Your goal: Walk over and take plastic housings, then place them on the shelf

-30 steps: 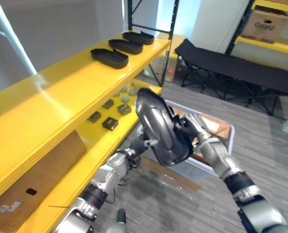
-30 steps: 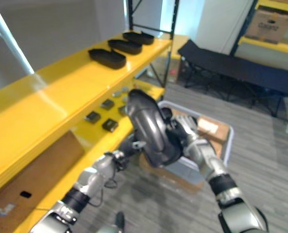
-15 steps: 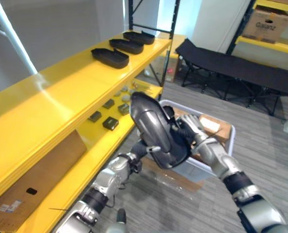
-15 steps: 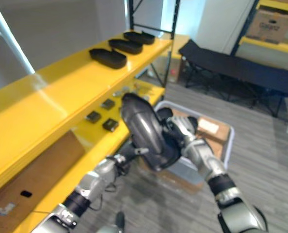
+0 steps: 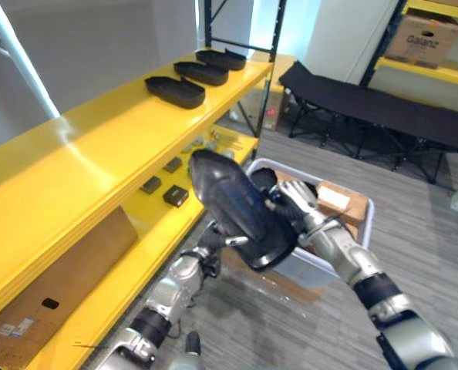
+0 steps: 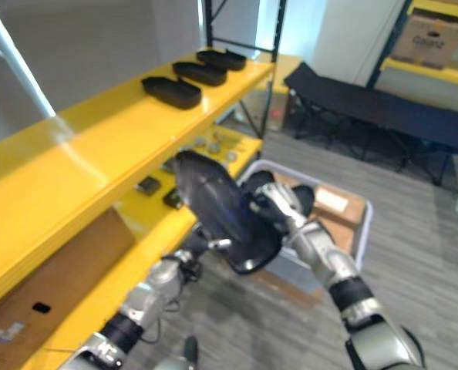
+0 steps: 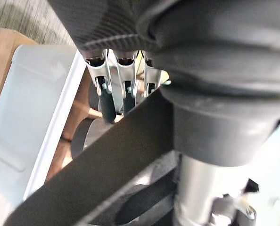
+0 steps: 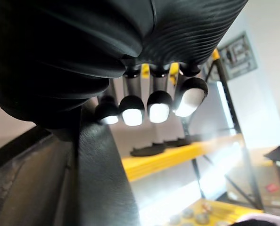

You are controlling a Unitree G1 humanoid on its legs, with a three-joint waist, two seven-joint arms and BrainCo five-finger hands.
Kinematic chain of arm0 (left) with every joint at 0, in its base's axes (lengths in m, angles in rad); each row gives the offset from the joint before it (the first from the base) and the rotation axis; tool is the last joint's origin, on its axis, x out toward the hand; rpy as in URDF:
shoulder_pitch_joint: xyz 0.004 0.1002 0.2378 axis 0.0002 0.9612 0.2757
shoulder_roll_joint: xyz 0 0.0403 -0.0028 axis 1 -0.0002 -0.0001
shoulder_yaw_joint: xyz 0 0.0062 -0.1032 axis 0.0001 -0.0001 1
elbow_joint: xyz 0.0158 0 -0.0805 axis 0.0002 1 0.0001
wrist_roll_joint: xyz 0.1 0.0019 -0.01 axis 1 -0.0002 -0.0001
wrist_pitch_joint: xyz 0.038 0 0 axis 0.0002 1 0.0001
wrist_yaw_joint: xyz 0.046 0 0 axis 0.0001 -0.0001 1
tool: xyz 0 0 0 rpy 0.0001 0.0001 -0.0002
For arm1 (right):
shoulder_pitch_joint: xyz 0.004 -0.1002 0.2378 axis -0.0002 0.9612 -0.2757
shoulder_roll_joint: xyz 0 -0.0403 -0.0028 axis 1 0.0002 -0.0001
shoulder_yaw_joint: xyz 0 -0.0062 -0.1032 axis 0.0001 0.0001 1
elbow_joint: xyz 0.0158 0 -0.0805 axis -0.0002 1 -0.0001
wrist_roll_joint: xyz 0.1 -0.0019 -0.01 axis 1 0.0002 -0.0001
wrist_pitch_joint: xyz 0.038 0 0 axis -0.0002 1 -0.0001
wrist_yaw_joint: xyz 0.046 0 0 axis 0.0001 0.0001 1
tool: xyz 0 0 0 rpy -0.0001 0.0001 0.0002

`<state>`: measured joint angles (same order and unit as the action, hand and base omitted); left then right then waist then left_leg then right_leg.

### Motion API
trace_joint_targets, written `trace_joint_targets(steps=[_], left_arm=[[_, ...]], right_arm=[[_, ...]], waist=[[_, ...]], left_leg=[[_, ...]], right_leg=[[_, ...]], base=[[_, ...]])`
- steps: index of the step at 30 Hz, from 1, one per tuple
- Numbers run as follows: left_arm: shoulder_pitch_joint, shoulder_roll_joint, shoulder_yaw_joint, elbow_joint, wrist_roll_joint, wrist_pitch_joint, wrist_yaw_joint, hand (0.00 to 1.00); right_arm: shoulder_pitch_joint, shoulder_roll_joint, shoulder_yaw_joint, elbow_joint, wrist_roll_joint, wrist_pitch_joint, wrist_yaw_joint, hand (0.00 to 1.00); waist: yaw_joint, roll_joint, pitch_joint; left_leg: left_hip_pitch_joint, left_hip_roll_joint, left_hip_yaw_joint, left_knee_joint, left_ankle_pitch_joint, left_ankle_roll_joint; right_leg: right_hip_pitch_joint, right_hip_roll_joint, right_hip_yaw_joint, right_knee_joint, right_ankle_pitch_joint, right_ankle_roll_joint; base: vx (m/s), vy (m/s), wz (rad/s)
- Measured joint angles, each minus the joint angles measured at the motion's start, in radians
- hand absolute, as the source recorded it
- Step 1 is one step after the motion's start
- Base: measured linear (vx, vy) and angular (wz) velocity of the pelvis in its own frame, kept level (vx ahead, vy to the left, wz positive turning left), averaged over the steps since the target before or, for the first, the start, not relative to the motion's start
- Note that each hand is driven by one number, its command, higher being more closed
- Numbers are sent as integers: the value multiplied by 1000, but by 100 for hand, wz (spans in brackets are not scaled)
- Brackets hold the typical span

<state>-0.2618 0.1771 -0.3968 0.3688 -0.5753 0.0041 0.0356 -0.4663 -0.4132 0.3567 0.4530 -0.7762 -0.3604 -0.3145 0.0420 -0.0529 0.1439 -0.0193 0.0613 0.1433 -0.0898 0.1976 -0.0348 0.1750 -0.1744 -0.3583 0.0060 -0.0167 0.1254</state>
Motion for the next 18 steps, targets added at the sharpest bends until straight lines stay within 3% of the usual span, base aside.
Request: trace_joint_targets(steps=[4, 8, 18], left_arm=[[12, -2, 38, 0, -6, -22, 25, 100], [44, -3, 49, 0, -20, -40, 40, 100], [118, -30, 96, -26, -170, -137, 69, 100]], right_arm=[[51, 52, -1, -53, 59, -27, -37, 100], [103, 101, 1, -61, 114, -28, -36, 100], [266, 195, 39, -162, 237, -12, -73, 100]], waist=[[0, 0, 0], [1, -4, 0], [0, -17, -7]], left_leg=[[0, -1, 0, 0, 0, 0], [-1, -1, 1, 0, -4, -3], [-11, -3, 3, 0, -7, -4]], right_leg=[[0, -1, 0, 0, -2, 1], [-2, -2, 0, -1, -4, 1], [-14, -8, 2, 0, -10, 8]], base=[[0, 0, 0], [0, 0, 0], [0, 0, 0]])
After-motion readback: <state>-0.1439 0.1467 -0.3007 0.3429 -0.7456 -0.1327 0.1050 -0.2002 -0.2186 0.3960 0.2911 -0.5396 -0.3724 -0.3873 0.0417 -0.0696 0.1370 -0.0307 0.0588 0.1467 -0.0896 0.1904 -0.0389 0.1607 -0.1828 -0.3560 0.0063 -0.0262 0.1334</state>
